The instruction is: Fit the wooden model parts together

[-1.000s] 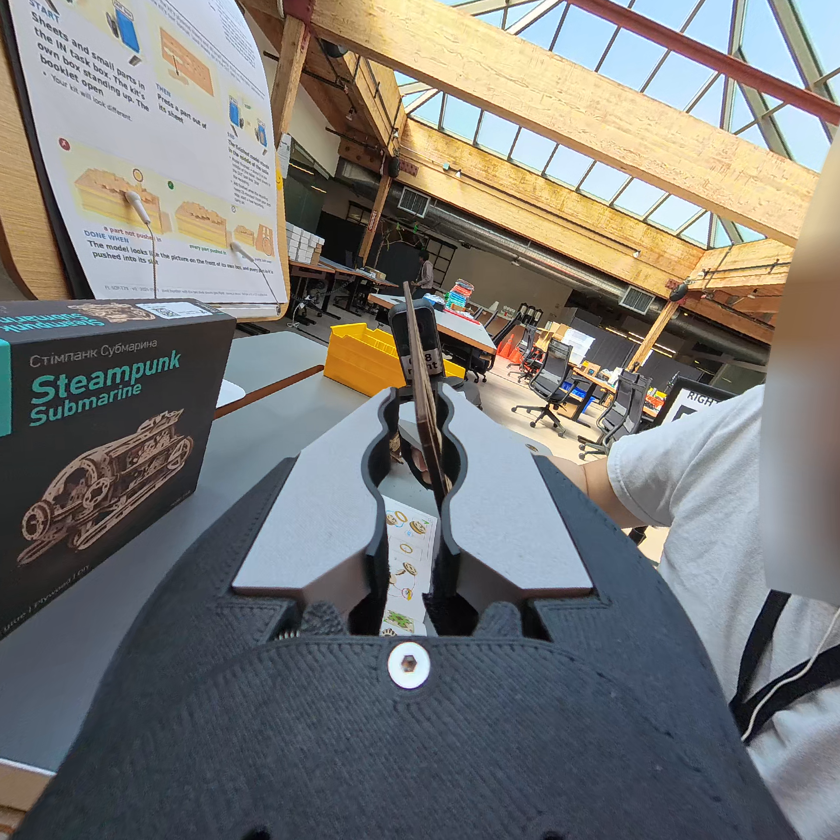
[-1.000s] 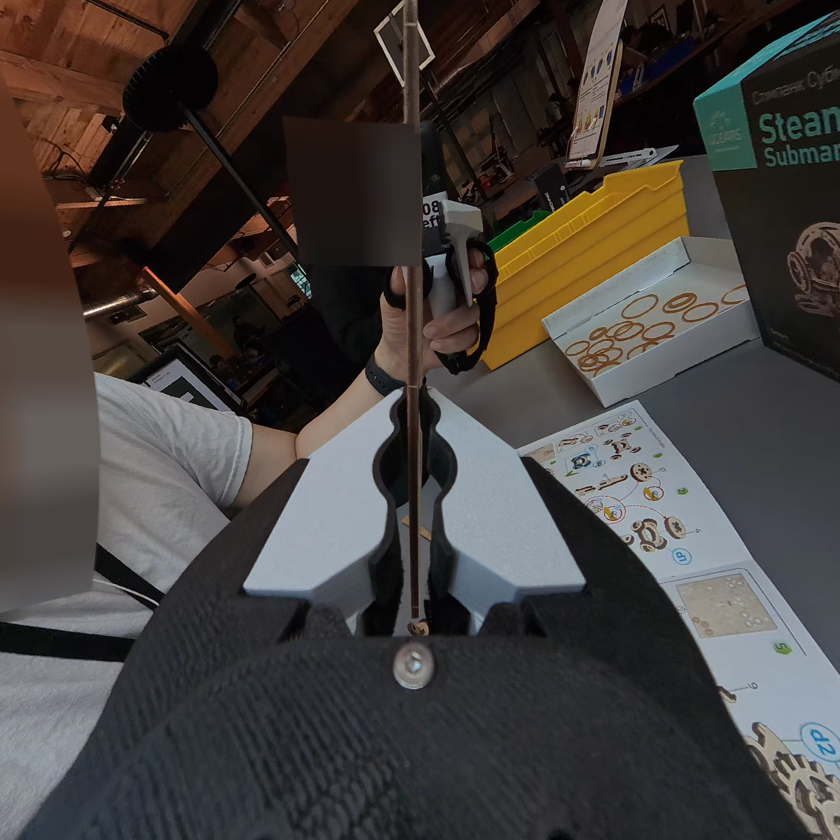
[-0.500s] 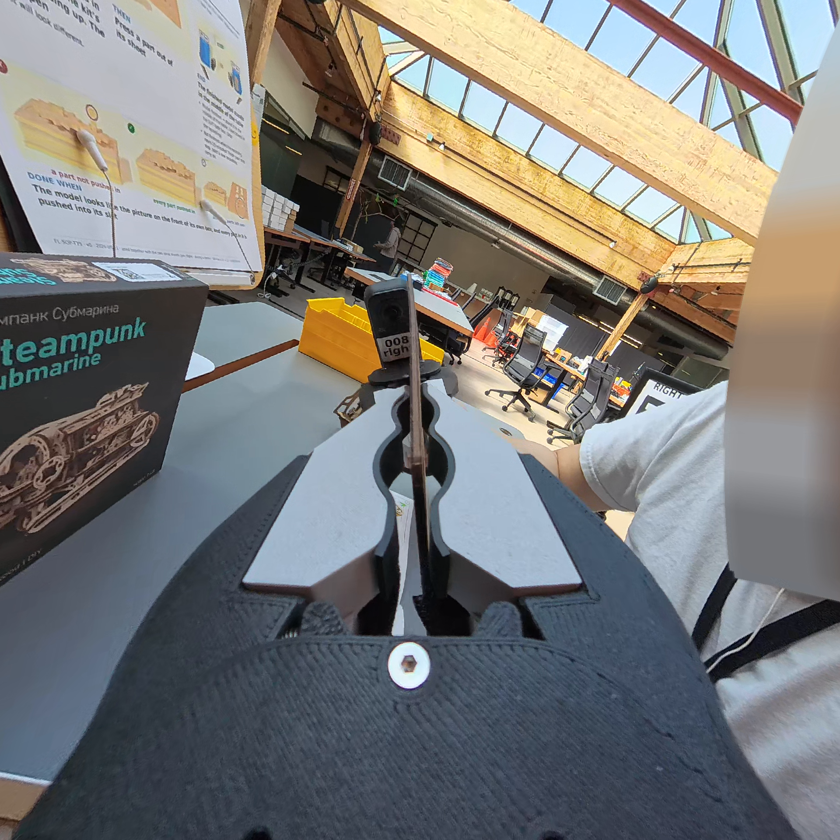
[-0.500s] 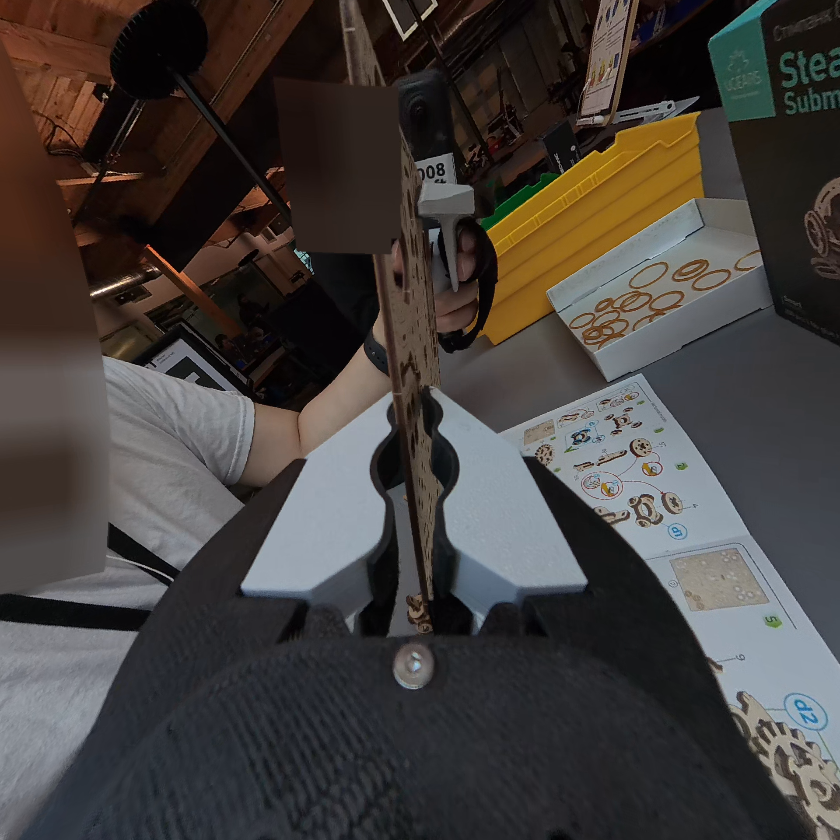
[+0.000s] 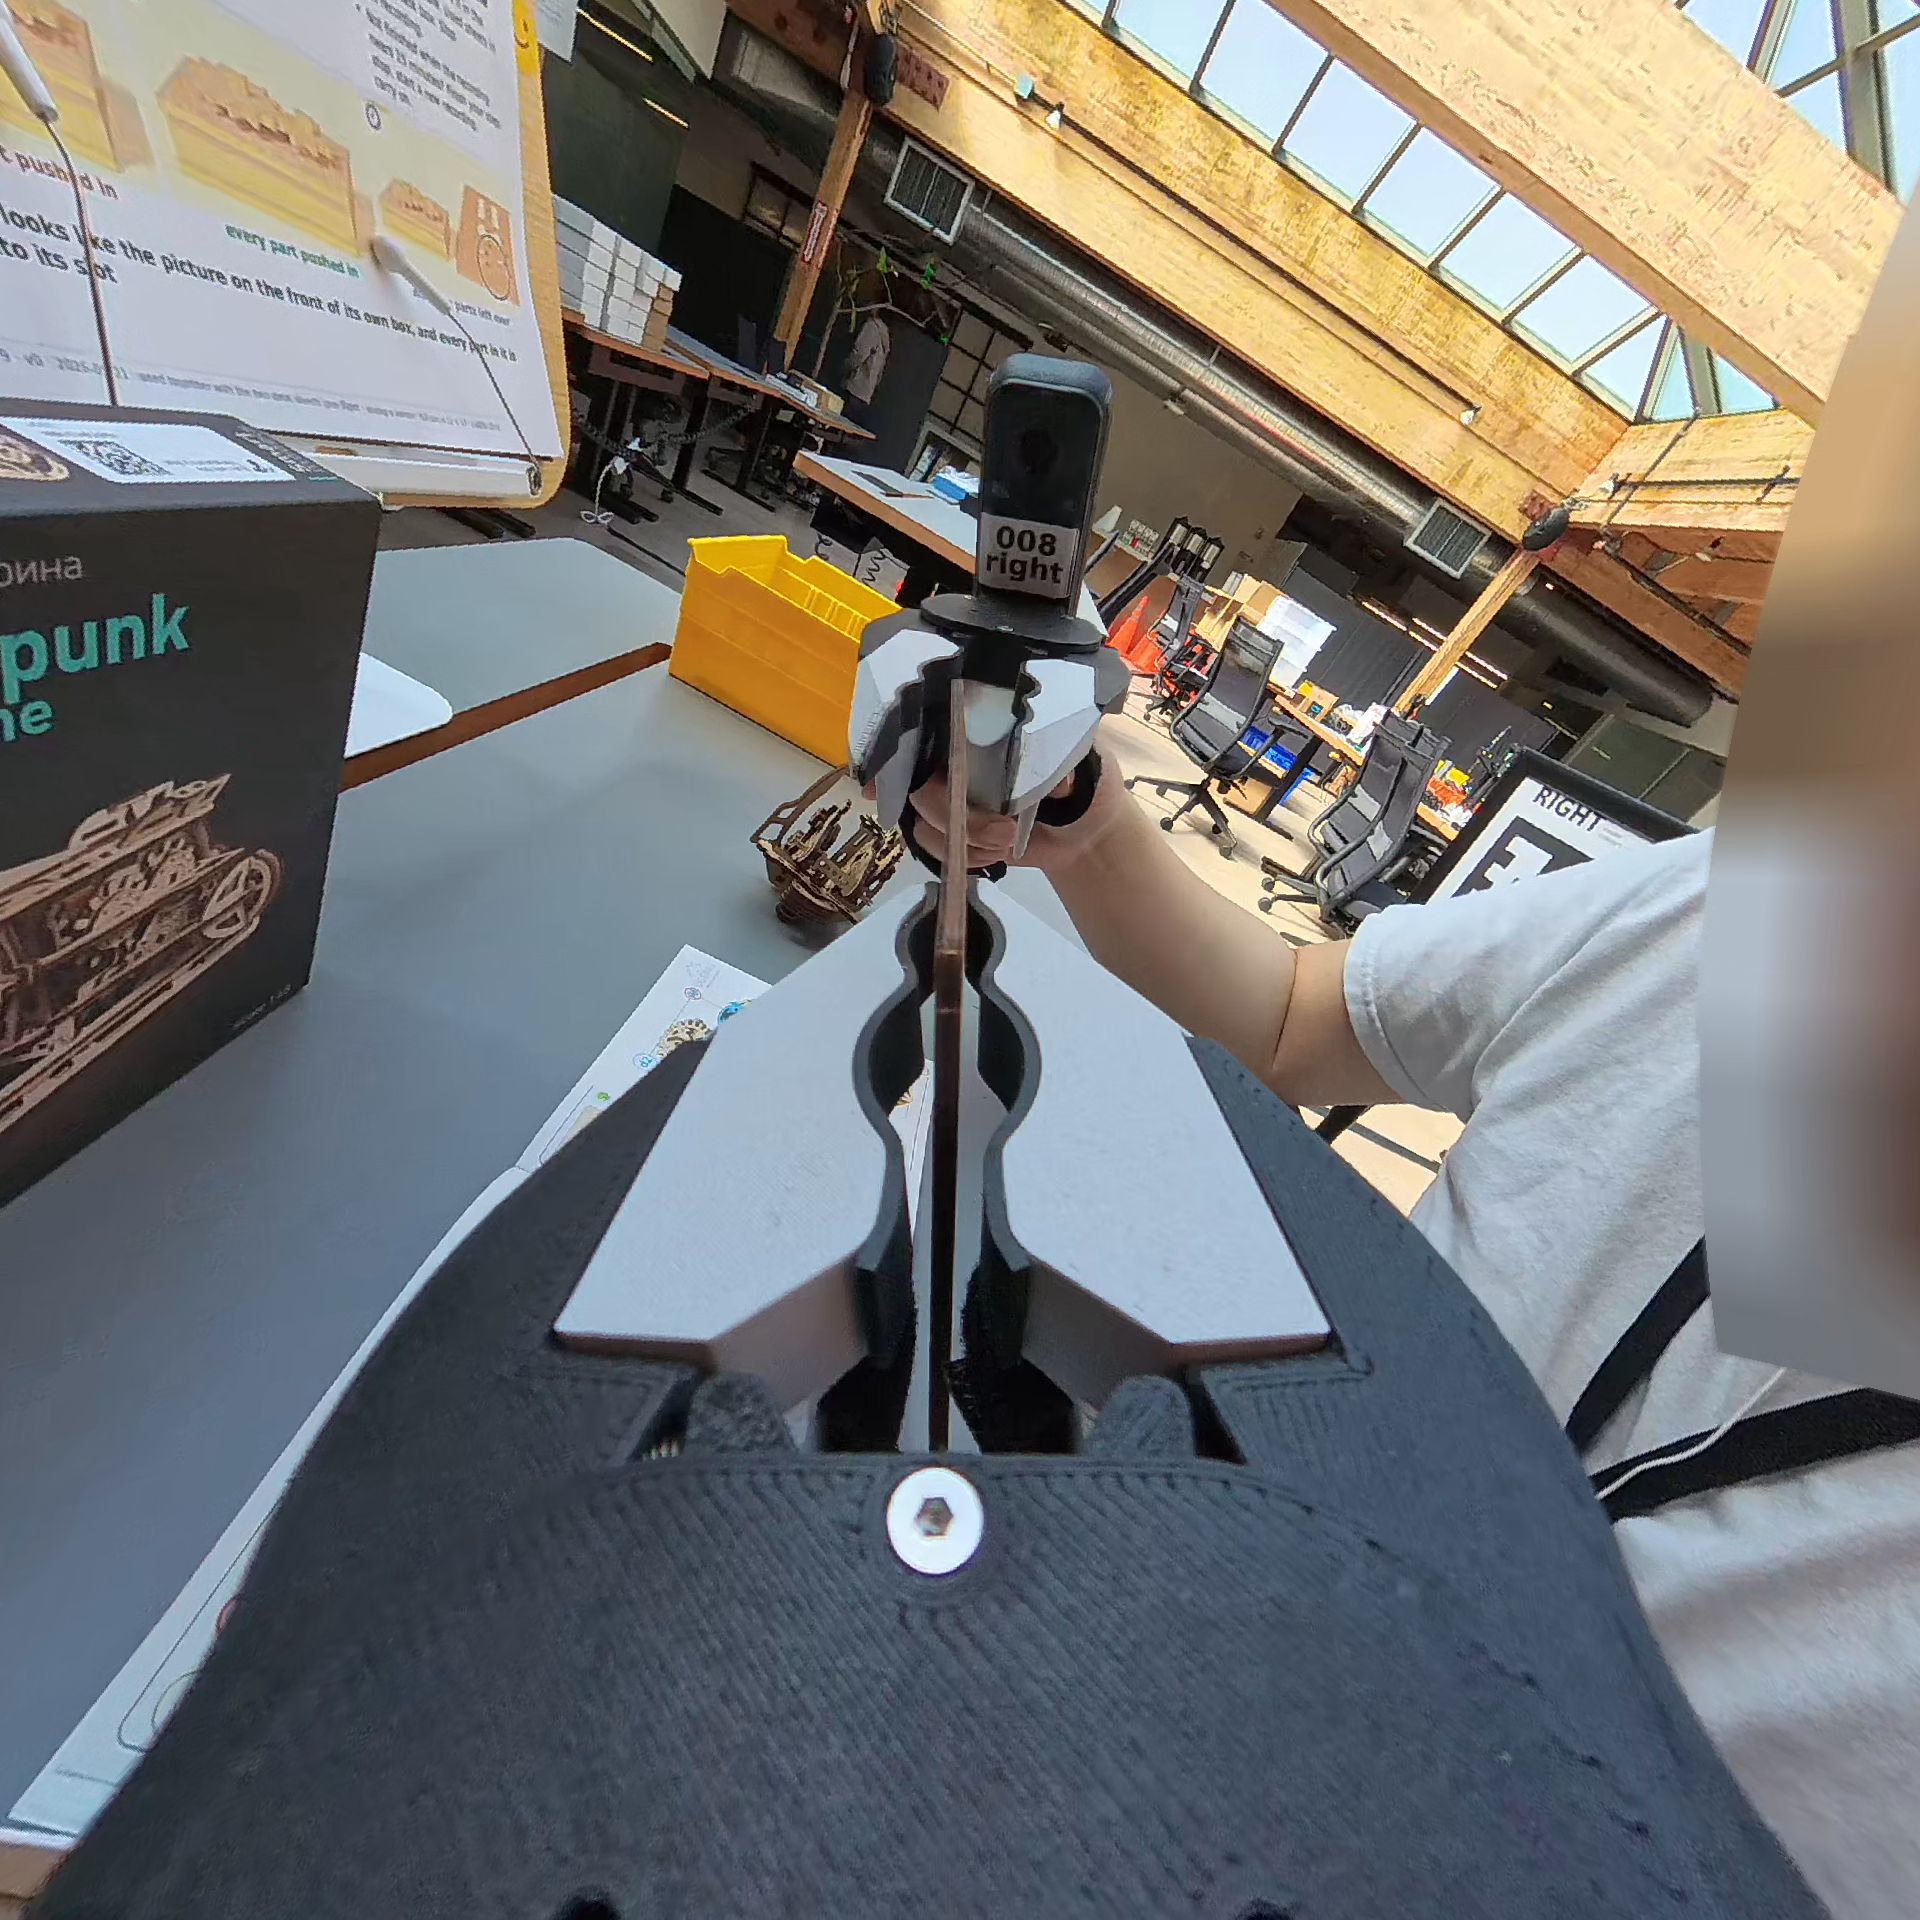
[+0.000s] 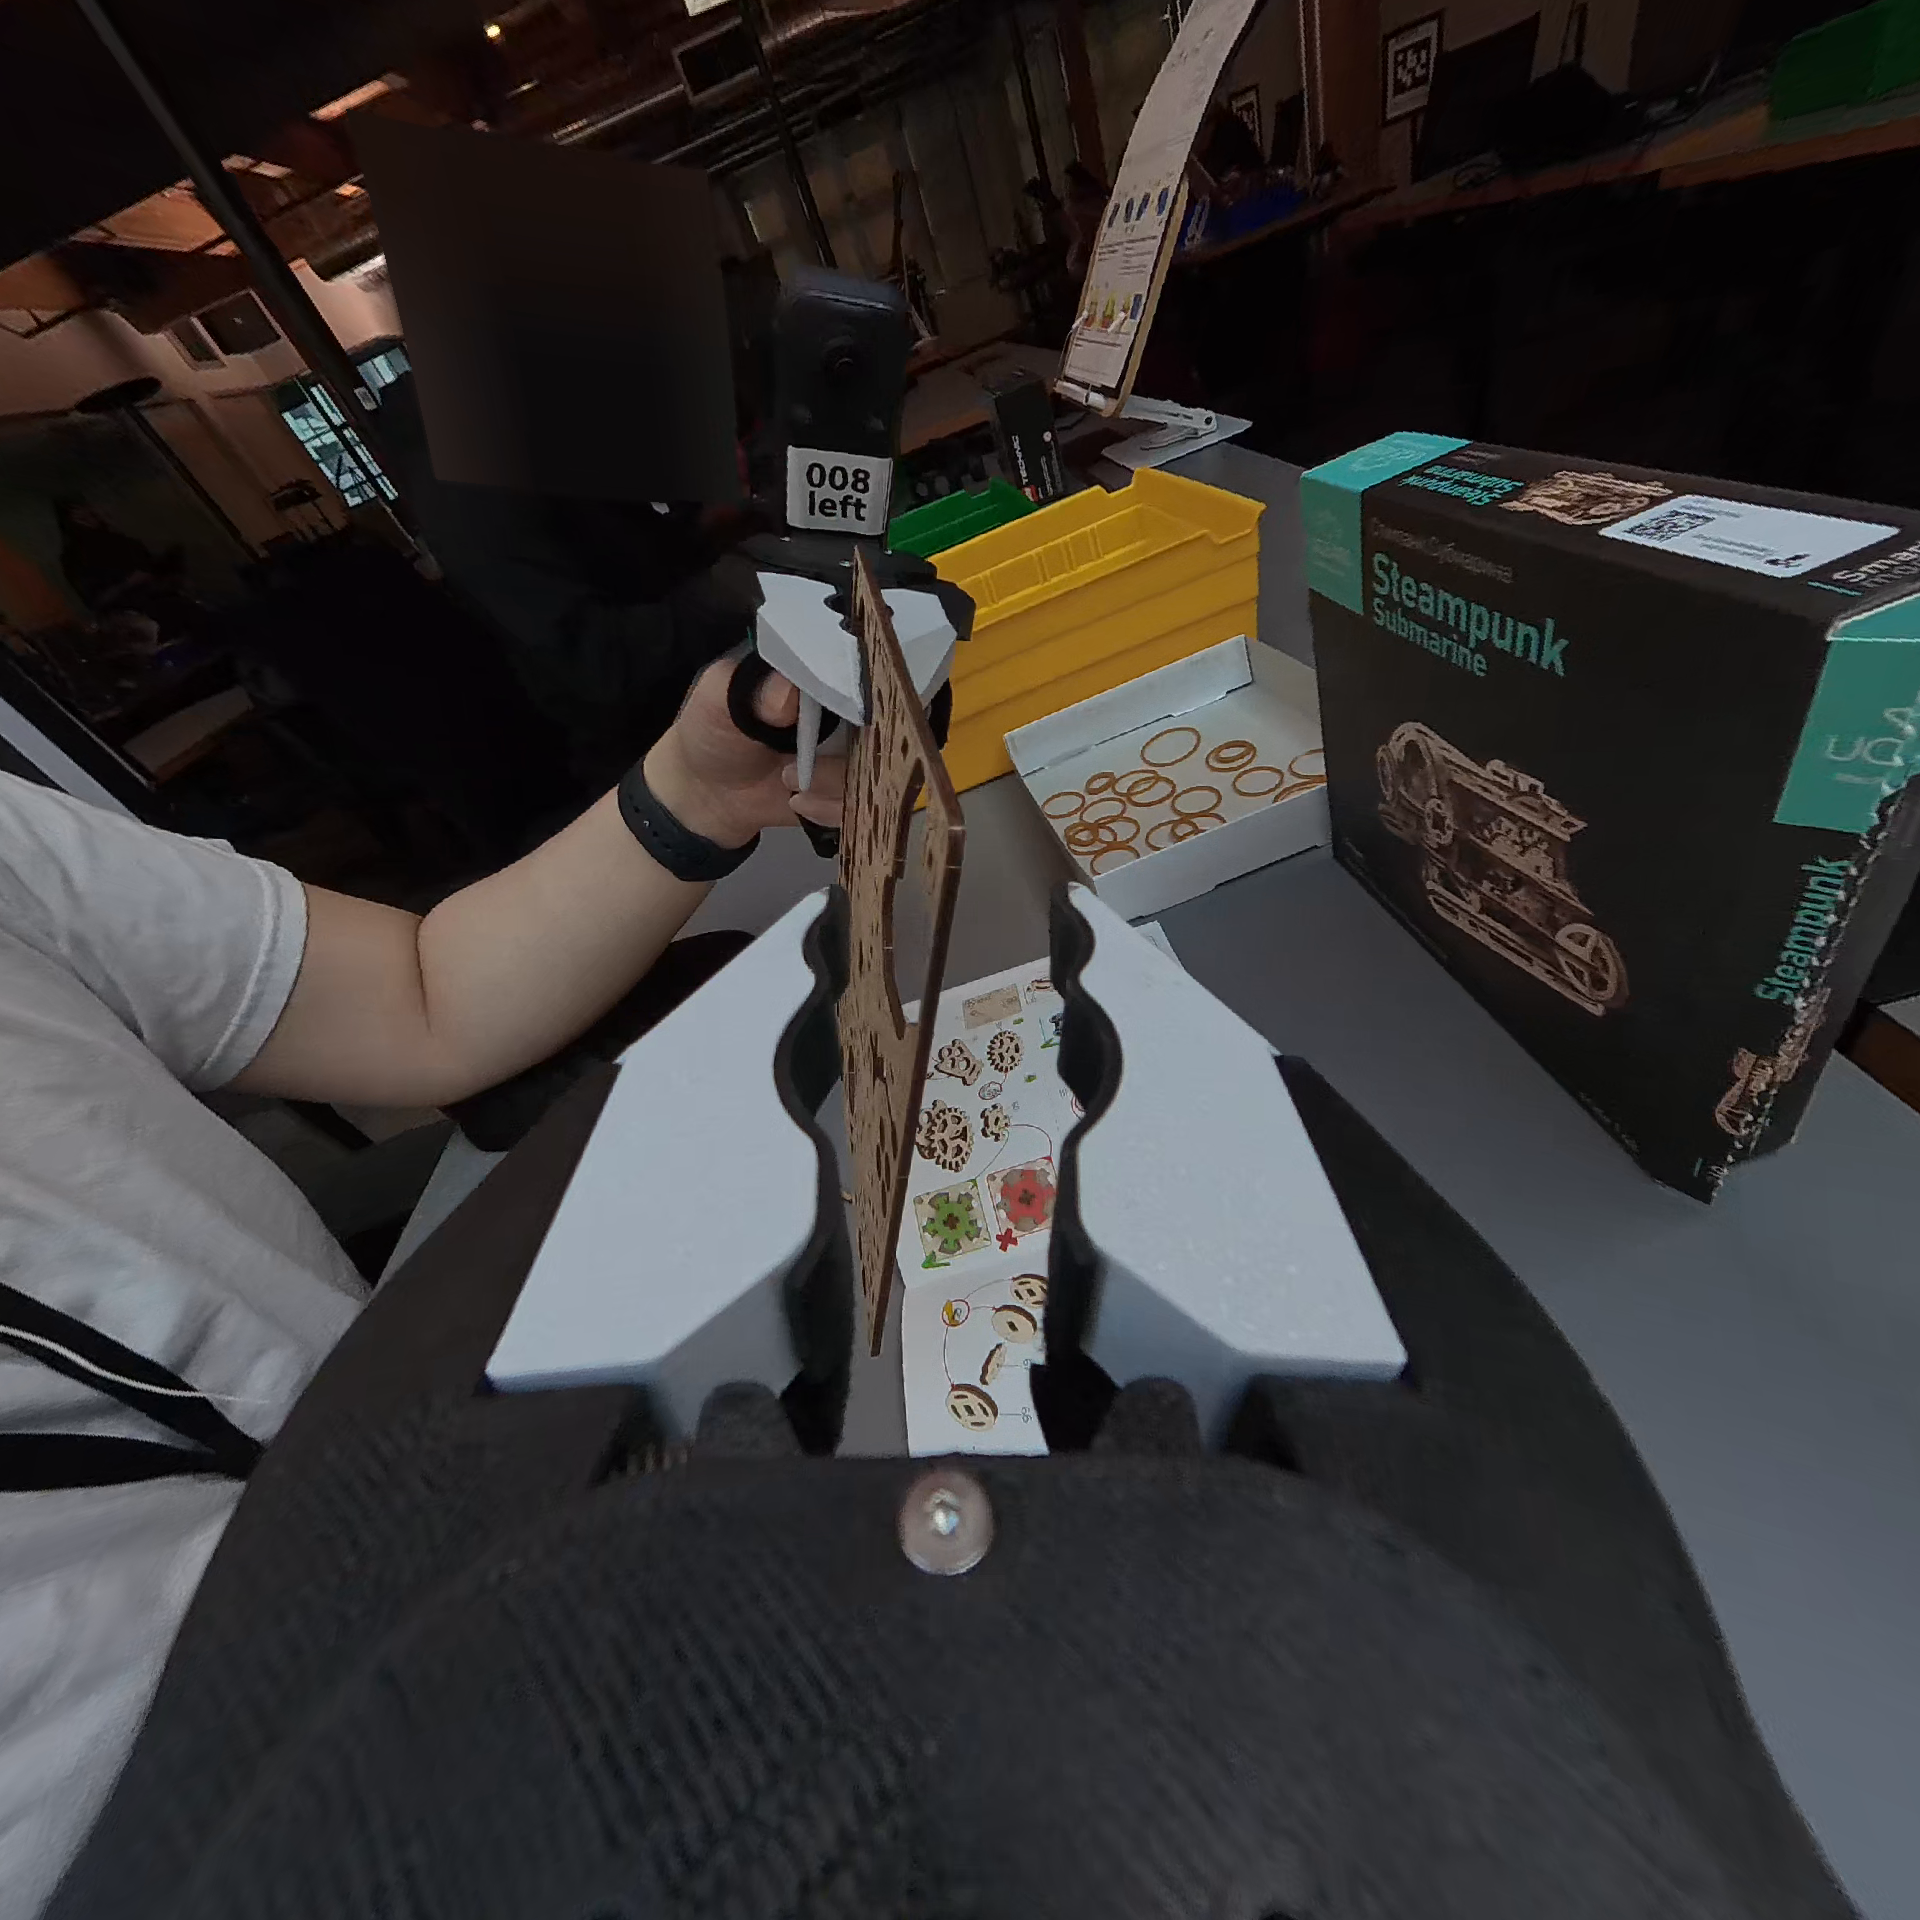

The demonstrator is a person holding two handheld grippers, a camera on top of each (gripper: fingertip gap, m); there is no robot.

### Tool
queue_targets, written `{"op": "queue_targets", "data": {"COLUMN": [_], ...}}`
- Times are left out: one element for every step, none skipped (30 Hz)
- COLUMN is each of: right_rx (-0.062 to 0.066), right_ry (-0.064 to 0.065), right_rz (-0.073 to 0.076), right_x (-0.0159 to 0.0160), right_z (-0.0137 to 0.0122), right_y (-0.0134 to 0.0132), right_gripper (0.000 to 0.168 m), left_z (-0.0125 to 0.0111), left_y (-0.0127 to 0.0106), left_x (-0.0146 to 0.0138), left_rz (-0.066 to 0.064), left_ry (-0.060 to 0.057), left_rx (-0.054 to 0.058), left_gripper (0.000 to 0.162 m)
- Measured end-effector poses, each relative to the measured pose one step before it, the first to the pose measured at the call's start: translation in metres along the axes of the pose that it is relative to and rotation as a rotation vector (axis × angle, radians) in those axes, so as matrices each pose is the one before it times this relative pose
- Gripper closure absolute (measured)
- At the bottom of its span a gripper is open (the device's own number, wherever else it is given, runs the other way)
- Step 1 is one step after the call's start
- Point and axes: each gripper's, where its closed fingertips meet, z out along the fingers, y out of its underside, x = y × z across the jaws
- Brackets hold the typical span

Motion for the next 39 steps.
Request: {"op": "queue_targets", "data": {"right_rx": [-0.0095, -0.0054, -0.0017, 0.002, 0.0015, 0.0004, 0.0012, 0.003, 0.0058, 0.0079, 0.0088, 0.0088, 0.0094, 0.0091, 0.0086, 0.009, 0.0085, 0.0081, 0.0083, 0.0069, 0.0054, 0.0028, 0.0004, -0.0006, -0.0016, -0.0024, -0.0016, -0.0018, -0.0019, -0.0018, -0.0017, -0.0011, -0.0003, -0.0003, -0.0002, 0.0005, 0.0003, 0.0004, 0.0006], "right_ry": [0.0044, 0.0023, 0.0018, 0.005, 0.0038, -0.0027, -0.0087, -0.0102, -0.0074, -0.0043, -0.0039, -0.0063, -0.0086, -0.0081, -0.0059, -0.0042, -0.0034, -0.0034, -0.0049, -0.0049, -0.0036, -0.002, -0.0011, -0.0009, -0.0004, -0.0012, -0.0022, -0.0018, -0.0013, -0.001, -0.0004, -0.001, -0.0007, 0.0003, 0.0, -0.0007, 0.0002, 0.0008, 0.0003], "right_rz": [-0.0117, -0.0088, -0.0056, -0.0023, 0.0016, 0.0052, 0.0082, 0.0096, 0.009, 0.0084, 0.0082, 0.0069, 0.0064, 0.0072, 0.0069, 0.0058, 0.0054, 0.0053, 0.0056, 0.0061, 0.0055, 0.0042, 0.0014, -0.0009, -0.0007, 0.0007, 0.0016, 0.0016, 0.001, 0.0003, 0.0007, 0.0002, 0.0001, 0.0003, 0.0, -0.0006, -0.0007, -0.0004, 0.0001], "right_x": [-0.00092, -0.00088, -0.00063, 0.00042, 0.00062, 0.00001, -0.00052, -0.00063, -0.00028, 0.00013, 0.00009, -0.00041, -0.00081, -0.0008, -0.00039, -0.00022, -0.00009, -0.00026, -0.00045, -0.00057, -0.00038, -0.00019, -0.0001, -0.00022, -0.00003, -0.00012, -0.00015, -0.00014, -0.00002, 0.00004, 0.00008, -0.0001, -0.00002, 0.00015, 0.00012, -0.0001, 0.00003, 0.0002, 0.0001], "right_z": [0.00163, 0.00183, 0.0017, 0.00136, 0.0011, 0.00064, 0.00038, 0.00026, -0.00016, -0.00039, -0.00059, -0.0006, -0.00072, -0.00084, -0.00094, -0.00098, -0.00102, -0.001, -0.00085, -0.00076, -0.00046, -0.00036, -0.0002, 0.00001, 0.00029, 0.00027, 0.00051, 0.00046, 0.00044, 0.00045, 0.00023, 0.00024, 0.00011, 0.00002, -0.00006, -0.00019, -0.00021, -0.00025, -0.00024], "right_y": [0.00107, 0.00082, 0.00059, 0.00021, 0.00043, 0.00057, 0.00045, 0.00005, -0.00045, -0.0008, -0.0012, -0.00124, -0.00151, -0.00158, -0.00166, -0.00157, -0.00152, -0.00152, -0.00159, -0.00139, -0.00108, -0.00067, -0.00024, 0.00004, 0.00034, 0.00051, 0.00043, 0.00058, 0.0006, 0.0005, 0.00049, 0.00034, 0.00011, 0.0001, -0.00003, -0.00015, -0.00012, -0.00019, -0.00022], "right_gripper": [0.131, 0.131, 0.132, 0.134, 0.135, 0.136, 0.136, 0.137, 0.137, 0.138, 0.139, 0.139, 0.14, 0.141, 0.141, 0.141, 0.141, 0.141, 0.142, 0.142, 0.142, 0.142, 0.142, 0.142, 0.142, 0.142, 0.142, 0.142, 0.142, 0.142, 0.142, 0.142, 0.142, 0.142, 0.142, 0.142, 0.142, 0.142, 0.142], "left_z": [0.0003, 0.0002, 0.00011, 0.00013, 0.00003, -0.00003, -0.00009, 0.00007, 0.00011, 0.00009, 0.00025, 0.00039, 0.00031, 0.00022, 0.00008, 0.00008, -0.00009, -0.00022, -0.00013, -0.00008, 0.00008, 0.00019, 0.00033, 0.00044, 0.00038, 0.00019, -0.00004, -0.00013, -0.00042, -0.00039, -0.00059, -0.00056, -0.00042, -0.00023, -0.00005, 0.00006, 0.00004, 0.00003, 0.00006], "left_y": [0.00019, 0.0001, 0.00018, 0.00007, 0.00009, 0.00001, 0.00004, 0.0, -0.00015, -0.00001, -0.0001, -0.00018, -0.00021, -0.00015, -0.00045, -0.00077, -0.00115, -0.00127, -0.00102, -0.0011, -0.00106, -0.00079, -0.00043, -0.00011, -0.00005, -0.00004, -0.0002, -0.00039, -0.00056, -0.00056, -0.00071, -0.00059, -0.00036, -0.00004, 0.00012, 0.0002, 0.00014, 0.00023, 0.00028], "left_x": [-0.00051, -0.00061, -0.00055, -0.00017, -0.00019, -0.00052, -0.00015, -0.00002, 0.00011, 0.00018, 0.00054, 0.00054, 0.00052, 0.00027, -0.00002, 0.00002, -0.00016, -0.00041, -0.00018, 0.0003, 0.00068, 0.00083, 0.00073, 0.00073, 0.00047, 0.00007, 0.00004, -0.00011, -0.00023, -0.0001, 0.00003, 0.00003, -0.00009, -0.00017, -0.00002, -0.00004, -0.00041, -0.00037, -0.00039], "left_rz": [-0.0036, -0.0039, -0.0036, -0.0021, -0.0026, -0.0042, -0.0042, -0.003, -0.002, -0.0015, -0.0002, 0.0003, -0.0013, -0.004, -0.0065, -0.0103, -0.0147, -0.0184, -0.019, -0.0167, -0.0125, -0.0077, -0.0046, -0.002, -0.0007, -0.0017, -0.0023, -0.0036, -0.0054, -0.006, -0.0048, -0.0023, -0.0002, 0.0007, 0.0018, 0.002, 0.0013, 0.0008, -0.0002], "left_ry": [-0.0025, -0.003, -0.0022, 0.0, -0.0006, -0.0016, 0.0002, 0.0014, 0.0015, 0.0017, 0.0022, 0.0017, 0.001, -0.0006, -0.0021, -0.0015, -0.0016, -0.0019, -0.0003, 0.0023, 0.0038, 0.0034, 0.0024, 0.0016, 0.0, -0.0014, -0.0005, 0.0001, 0.0004, 0.0014, 0.0027, 0.0014, -0.001, -0.0021, -0.0017, -0.002, -0.0031, -0.0027, -0.0011], "left_rx": [-0.0004, 0.0, 0.0001, -0.0001, -0.0001, 0.0001, 0.0003, 0.0008, 0.001, 0.0003, 0.0, 0.0002, -0.0006, -0.001, 0.0009, 0.0034, 0.0057, 0.0068, 0.0063, 0.0063, 0.0056, 0.0038, 0.0018, -0.0006, -0.0016, -0.0006, 0.0011, 0.0024, 0.0037, 0.0043, 0.0044, 0.0037, 0.0015, -0.0007, -0.0017, -0.0019, -0.0012, -0.0013, -0.0014], "left_gripper": [0.162, 0.162, 0.162, 0.161, 0.162, 0.162, 0.162, 0.162, 0.162, 0.162, 0.162, 0.162, 0.162, 0.161, 0.161, 0.162, 0.162, 0.161, 0.161, 0.161, 0.161, 0.161, 0.161, 0.161, 0.161, 0.161, 0.161, 0.161, 0.161, 0.161, 0.161, 0.161, 0.162, 0.161, 0.161, 0.161, 0.161, 0.161, 0.161]}}
